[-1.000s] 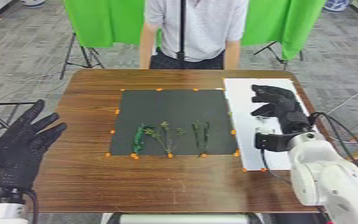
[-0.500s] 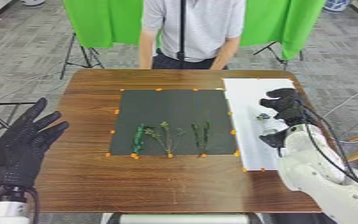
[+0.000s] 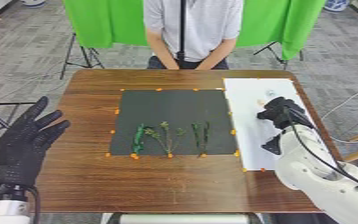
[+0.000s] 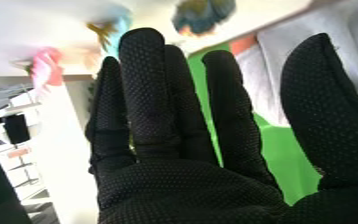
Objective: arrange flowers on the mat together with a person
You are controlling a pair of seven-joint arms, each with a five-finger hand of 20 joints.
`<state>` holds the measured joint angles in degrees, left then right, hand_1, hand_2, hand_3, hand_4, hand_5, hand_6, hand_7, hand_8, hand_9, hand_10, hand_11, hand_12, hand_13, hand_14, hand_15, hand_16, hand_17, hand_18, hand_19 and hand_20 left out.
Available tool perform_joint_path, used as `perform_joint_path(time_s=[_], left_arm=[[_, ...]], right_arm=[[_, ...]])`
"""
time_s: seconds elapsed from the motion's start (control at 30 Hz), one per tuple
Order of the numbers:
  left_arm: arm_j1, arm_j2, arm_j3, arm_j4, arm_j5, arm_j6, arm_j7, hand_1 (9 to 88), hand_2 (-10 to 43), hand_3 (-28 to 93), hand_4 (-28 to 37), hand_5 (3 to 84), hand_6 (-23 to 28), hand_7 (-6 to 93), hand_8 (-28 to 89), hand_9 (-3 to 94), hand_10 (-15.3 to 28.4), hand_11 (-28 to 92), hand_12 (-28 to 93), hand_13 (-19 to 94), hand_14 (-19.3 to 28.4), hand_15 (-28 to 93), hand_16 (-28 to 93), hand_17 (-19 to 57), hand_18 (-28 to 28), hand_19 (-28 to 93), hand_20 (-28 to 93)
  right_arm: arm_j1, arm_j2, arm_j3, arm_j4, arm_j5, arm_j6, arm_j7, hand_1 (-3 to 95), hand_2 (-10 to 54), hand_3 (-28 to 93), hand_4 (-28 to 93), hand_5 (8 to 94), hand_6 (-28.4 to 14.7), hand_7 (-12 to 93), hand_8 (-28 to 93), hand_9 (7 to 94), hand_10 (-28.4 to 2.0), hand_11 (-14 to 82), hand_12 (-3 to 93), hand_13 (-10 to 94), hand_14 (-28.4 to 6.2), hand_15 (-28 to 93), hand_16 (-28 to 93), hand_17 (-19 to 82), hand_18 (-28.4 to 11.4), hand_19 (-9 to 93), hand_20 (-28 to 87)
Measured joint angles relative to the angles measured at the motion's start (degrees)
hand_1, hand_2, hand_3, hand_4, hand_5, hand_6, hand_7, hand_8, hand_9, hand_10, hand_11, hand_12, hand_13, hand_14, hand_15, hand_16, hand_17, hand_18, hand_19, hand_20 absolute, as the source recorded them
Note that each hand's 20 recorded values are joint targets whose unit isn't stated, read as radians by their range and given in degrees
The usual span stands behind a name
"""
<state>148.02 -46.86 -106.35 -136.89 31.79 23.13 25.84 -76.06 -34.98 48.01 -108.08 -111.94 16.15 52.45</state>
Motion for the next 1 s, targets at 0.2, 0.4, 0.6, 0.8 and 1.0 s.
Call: perform_joint_path(time_s=[0.2,0.4,0.6,0.8,1.0], left_arm=[[-0.04,0.02,0.11,0.03,0.0,-0.02,0.22,21.6,7.6,75,-26.0,31.1,4.2,11.6,-9,30.6,15.6,20,13,22,21.9,48,-5,-9.6,19.7,41,18],[-0.06,0.02,0.3,0.07,0.01,-0.05,0.46,21.7,7.6,75,-26.0,31.1,4.3,11.7,-9,30.6,15.6,20,13,22,22.0,48,-5,-9.6,19.6,40,18],[-0.08,0.0,0.3,0.09,0.01,-0.07,0.49,21.8,7.6,75,-26.0,31.1,4.3,11.7,-9,30.6,15.6,20,13,22,21.9,48,-5,-9.7,19.6,40,18],[-0.05,0.01,0.29,0.09,-0.09,-0.08,0.63,21.7,7.5,75,-26.0,31.1,4.3,11.7,-9,30.6,15.6,21,13,22,22.0,48,-5,-9.6,19.6,40,18],[0.31,0.22,-0.04,0.0,-0.36,-0.06,1.18,21.8,7.6,75,-26.1,31.1,4.4,11.6,-9,30.6,15.7,21,13,22,21.9,48,-5,-9.7,19.6,40,18]], right_arm=[[3.88,-0.59,-3.68,2.9,-0.14,-4.2,1.6,34.4,-6.0,77,-25,53.9,1.2,16,-12,57.8,-16.4,21.6,16.4,57,-13.5,69,10,17,-20.2,72,15],[7.32,-1.09,-7.01,4.84,-0.52,-5.68,2.27,39.4,-9.2,76,-27,61.1,3.2,17,-13,63.8,-13.3,22.5,16.1,60,-11.7,66,11,17,-19.9,71,14],[11.93,-1.13,-14.34,6.46,-5.05,-7.45,3.16,51.6,-9.5,65,-28,73.1,3.8,20,-4,75.4,-9.5,19.5,21.2,67,-7.8,60,16,20,-18.7,72,13],[14.06,-1.7,-17.84,7.5,-9.11,-7.24,4.22,58.9,-9.5,59,-28,82.9,5.4,23,0,90.9,-5.5,8.1,34.2,76,-2.3,51,27,24,-17.0,74,12],[13.71,-2.06,-18.28,7.95,-10.37,-4.49,5.04,60.0,-9.5,60,-28,85.0,5.3,22,0,93.3,-4.3,9.8,34.4,80,-1.1,50,29,25,-16.3,75,12]])
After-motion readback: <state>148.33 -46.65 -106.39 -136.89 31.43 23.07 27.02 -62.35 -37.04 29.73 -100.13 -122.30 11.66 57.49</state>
